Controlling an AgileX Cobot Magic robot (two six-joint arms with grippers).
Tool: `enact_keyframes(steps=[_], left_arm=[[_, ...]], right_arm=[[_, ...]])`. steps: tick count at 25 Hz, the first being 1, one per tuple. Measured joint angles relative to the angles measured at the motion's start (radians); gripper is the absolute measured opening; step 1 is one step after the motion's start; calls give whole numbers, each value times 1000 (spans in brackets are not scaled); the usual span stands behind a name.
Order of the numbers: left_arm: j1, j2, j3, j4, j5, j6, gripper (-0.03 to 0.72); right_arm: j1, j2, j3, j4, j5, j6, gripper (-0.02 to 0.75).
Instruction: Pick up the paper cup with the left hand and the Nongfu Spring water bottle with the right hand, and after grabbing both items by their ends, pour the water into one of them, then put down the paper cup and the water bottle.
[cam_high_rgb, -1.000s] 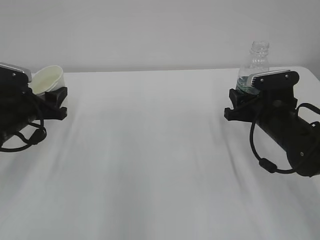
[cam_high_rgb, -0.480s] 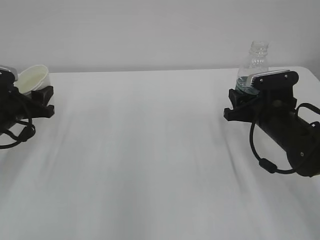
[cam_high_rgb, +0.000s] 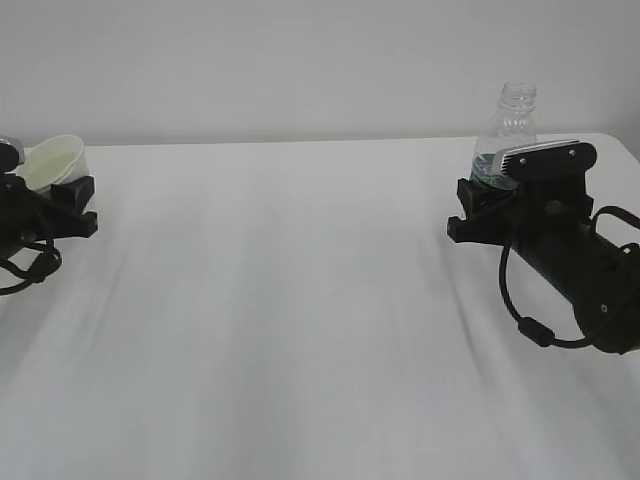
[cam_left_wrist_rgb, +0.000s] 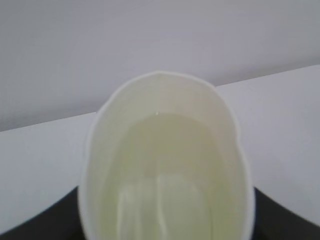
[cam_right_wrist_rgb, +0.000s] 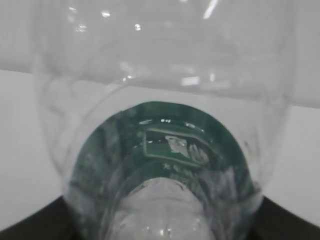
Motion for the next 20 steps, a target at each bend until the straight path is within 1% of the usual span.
enact_keyframes(steps=[15, 20], left_arm=[[0, 0, 0, -11, 45, -66, 407], [0, 37, 0, -11, 46, -87, 407]], right_arm=[[0, 0, 0, -7, 13, 0, 405], [0, 0, 0, -8, 15, 0, 405]])
